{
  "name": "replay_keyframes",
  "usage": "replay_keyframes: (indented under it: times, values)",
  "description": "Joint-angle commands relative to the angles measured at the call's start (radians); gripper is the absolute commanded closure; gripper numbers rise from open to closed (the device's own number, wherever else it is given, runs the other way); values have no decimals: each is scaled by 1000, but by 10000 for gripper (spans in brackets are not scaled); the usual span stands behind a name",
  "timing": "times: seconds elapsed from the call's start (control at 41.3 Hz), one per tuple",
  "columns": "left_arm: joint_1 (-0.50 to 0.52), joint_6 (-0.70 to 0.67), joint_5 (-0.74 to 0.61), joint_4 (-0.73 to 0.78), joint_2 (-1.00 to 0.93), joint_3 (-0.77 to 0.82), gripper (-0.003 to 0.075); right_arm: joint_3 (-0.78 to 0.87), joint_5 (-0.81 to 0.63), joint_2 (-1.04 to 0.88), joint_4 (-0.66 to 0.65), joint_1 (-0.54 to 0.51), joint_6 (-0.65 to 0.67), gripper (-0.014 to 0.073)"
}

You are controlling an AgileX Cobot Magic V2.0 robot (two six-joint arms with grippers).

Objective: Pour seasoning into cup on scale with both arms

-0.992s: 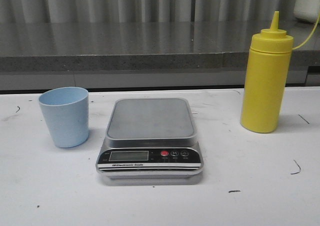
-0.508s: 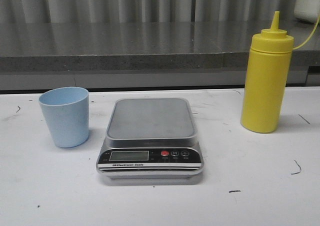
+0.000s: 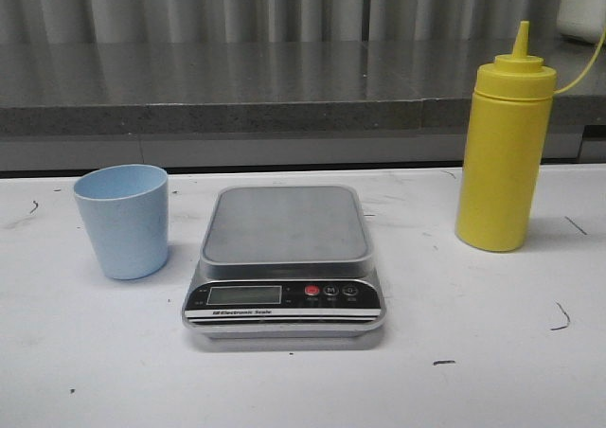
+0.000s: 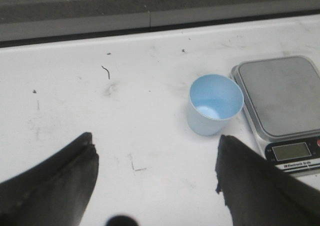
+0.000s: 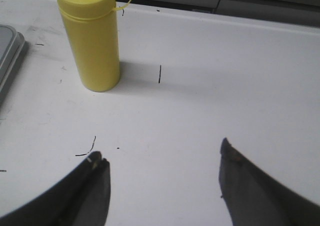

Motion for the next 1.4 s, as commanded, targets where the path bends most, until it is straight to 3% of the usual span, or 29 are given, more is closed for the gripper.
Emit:
replay_keyframes:
  times: [0.0, 0.29, 0.847, 1.379]
  values:
    - [-43, 18, -33, -20, 106, -81, 229, -28, -62, 8, -12, 0, -9, 101]
    - [-126, 18, -30, -10, 423, -224, 229, -28, -62, 8, -12, 0, -9, 101]
    - [-127, 18, -63, -23, 843, -393, 231, -28, -62, 8, -12, 0, -9, 101]
    - [-127, 18, -49, -47, 887, -410, 659, -28, -62, 8, -12, 0, -9, 101]
